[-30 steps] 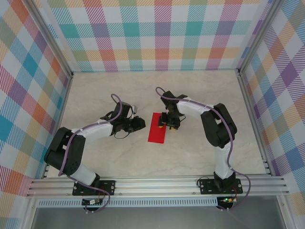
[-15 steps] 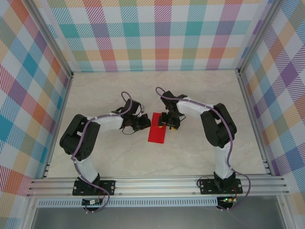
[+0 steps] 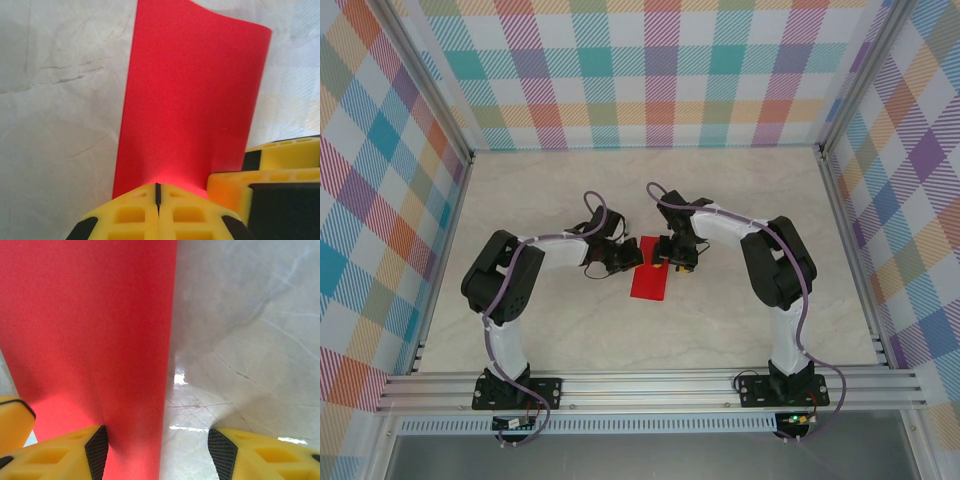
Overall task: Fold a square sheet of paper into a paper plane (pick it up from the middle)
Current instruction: Hold the square sheet of paper at the center of the table.
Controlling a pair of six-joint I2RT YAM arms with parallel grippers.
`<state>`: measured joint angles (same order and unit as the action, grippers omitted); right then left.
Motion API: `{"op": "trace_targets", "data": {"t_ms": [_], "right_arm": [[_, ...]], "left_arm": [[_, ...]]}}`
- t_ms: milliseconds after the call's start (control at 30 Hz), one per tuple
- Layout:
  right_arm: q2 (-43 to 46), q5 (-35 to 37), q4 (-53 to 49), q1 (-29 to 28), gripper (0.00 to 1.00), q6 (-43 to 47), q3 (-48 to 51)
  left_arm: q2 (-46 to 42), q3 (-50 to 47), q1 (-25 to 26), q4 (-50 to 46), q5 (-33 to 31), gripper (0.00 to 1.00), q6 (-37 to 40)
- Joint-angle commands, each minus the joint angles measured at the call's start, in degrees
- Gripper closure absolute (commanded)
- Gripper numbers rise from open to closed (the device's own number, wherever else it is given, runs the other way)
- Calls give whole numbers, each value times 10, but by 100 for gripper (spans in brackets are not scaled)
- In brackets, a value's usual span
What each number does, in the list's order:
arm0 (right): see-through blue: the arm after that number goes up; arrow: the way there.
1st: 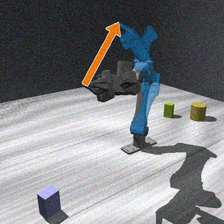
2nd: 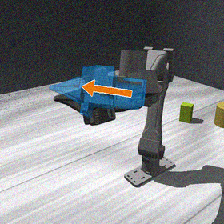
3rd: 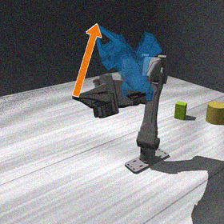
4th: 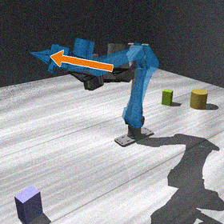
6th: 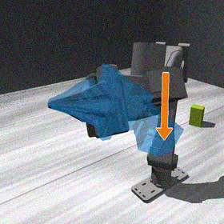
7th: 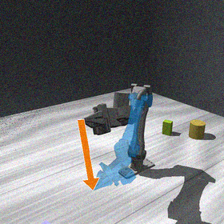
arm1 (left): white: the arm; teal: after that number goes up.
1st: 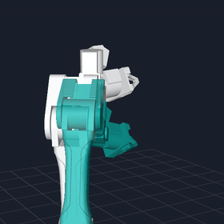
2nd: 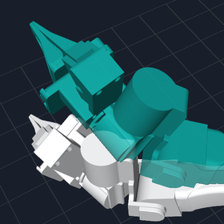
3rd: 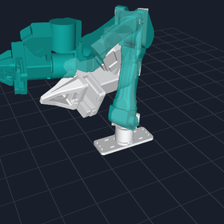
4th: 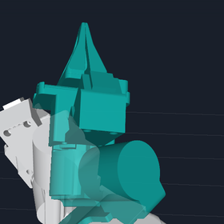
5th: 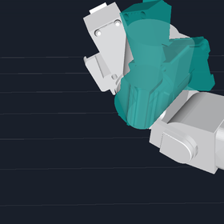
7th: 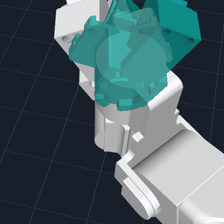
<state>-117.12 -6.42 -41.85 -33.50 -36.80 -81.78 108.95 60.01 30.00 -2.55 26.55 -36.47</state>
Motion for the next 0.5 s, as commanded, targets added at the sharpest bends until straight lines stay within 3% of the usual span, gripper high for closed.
{"op": "trace_targets", "data": {"t_ms": [0, 467], "right_arm": [[-60, 42, -7, 2, 39, -1, 31], [-54, 43, -11, 2, 38, -3, 25]], "left_arm": [[16, 17, 8, -2, 5, 100, -2], [27, 8, 21, -49, -44, 100, 0]]}}
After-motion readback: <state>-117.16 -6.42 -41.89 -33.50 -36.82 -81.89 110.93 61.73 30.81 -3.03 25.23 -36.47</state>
